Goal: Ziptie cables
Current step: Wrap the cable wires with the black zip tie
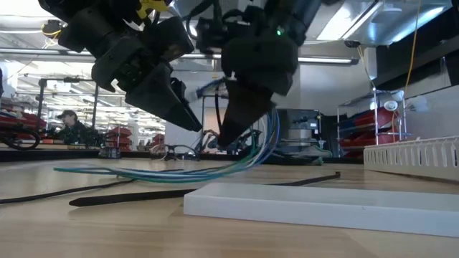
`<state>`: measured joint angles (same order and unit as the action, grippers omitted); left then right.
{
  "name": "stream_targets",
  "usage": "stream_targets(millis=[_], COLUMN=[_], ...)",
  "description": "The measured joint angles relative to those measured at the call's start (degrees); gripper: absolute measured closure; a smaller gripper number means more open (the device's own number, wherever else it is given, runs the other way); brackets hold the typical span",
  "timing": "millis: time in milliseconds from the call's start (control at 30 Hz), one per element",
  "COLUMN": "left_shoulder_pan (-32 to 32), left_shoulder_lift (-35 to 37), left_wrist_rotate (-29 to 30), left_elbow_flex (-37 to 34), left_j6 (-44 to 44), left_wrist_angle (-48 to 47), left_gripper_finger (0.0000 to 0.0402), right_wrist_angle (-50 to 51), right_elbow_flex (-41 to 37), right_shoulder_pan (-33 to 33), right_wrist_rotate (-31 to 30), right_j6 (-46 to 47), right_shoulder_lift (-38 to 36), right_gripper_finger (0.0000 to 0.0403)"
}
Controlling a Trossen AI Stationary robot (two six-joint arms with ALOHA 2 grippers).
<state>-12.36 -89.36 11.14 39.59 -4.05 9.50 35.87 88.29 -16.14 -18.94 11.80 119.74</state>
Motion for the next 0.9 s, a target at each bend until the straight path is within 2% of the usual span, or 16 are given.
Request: stream_targets(millis=[233, 667, 900], left_shoulder_pan=[0.0, 0.0, 0.0], left_shoulder_lift=[0.0, 0.0, 0.0], left_wrist_rotate=[0.0, 0.0, 0.0], left_elbow_flex=[0.0, 0.0, 0.0], left_j6=[0.8, 2.0, 1.7], left_wrist_angle=[-0.1, -1.2, -1.4], left_gripper_finger=[0.0247, 0.0360, 0.0366], right_wrist_angle=[6.6, 7.4, 4.3], right_elbow_flex=[2.2, 2.1, 0.3], right_shoulder_pan=[0.0, 0.0, 0.0], right_wrist_rotate=[0.0, -0.1, -0.1], right_j6=[0.2, 1.7, 2.1], right_shoulder_lift=[0.0, 0.0, 0.1], right_gripper_finger=[0.0164, 0.0164, 0.0164])
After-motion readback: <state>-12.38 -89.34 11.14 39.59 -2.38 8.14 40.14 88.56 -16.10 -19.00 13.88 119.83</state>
